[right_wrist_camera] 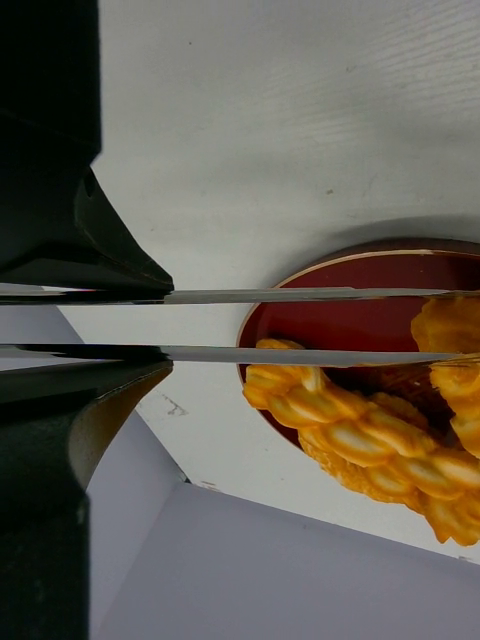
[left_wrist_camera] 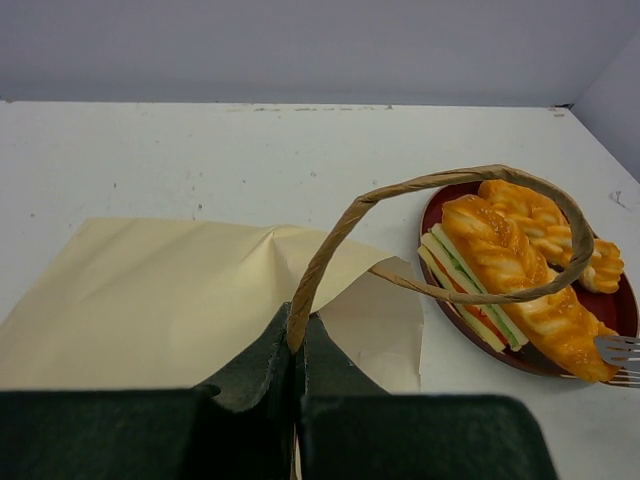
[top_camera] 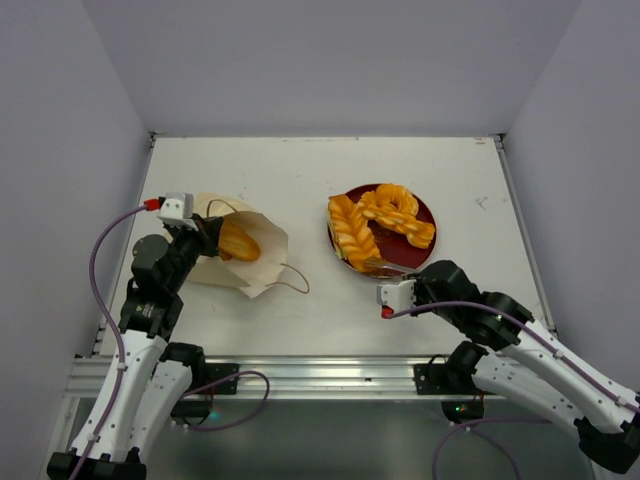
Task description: Take the fake bread out of the paper bag
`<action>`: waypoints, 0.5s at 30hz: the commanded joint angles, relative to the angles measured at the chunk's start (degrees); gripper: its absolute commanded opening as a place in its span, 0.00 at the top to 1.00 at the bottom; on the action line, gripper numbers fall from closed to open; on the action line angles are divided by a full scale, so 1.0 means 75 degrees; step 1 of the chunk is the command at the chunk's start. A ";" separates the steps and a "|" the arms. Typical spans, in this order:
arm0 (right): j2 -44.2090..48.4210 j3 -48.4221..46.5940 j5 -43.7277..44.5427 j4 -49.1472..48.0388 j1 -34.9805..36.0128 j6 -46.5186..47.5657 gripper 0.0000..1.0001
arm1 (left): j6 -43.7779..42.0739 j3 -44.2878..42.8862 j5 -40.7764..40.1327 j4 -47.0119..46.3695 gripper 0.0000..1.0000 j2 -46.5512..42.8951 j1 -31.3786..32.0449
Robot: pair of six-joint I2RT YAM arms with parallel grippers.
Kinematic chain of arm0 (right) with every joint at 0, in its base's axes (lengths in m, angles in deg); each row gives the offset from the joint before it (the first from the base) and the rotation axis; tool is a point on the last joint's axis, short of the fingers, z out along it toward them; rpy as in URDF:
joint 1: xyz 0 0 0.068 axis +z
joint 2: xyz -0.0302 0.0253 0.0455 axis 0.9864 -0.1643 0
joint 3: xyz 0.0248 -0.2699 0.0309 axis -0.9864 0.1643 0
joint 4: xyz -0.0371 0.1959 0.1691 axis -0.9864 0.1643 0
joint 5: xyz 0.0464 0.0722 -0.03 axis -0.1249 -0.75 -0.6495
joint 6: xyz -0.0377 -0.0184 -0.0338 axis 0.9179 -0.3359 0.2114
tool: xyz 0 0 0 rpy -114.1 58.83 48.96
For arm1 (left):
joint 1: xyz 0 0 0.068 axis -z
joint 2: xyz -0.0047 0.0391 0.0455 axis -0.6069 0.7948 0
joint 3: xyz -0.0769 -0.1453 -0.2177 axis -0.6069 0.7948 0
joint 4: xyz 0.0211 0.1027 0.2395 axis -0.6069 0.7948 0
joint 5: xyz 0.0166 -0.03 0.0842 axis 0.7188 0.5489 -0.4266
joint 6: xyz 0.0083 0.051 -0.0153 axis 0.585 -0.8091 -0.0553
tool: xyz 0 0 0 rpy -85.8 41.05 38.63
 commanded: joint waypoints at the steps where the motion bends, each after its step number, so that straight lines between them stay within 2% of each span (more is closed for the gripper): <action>1: 0.0113 0.0140 0.0531 -0.0237 -0.0094 -0.0101 0.72 | -0.0059 0.0060 0.0165 -0.0079 1.00 -0.0036 0.0019; 15: 0.0359 0.0363 0.0555 -0.0225 -0.0153 -0.0253 0.61 | -0.0024 0.0118 0.0189 -0.0079 1.00 -0.0083 0.0019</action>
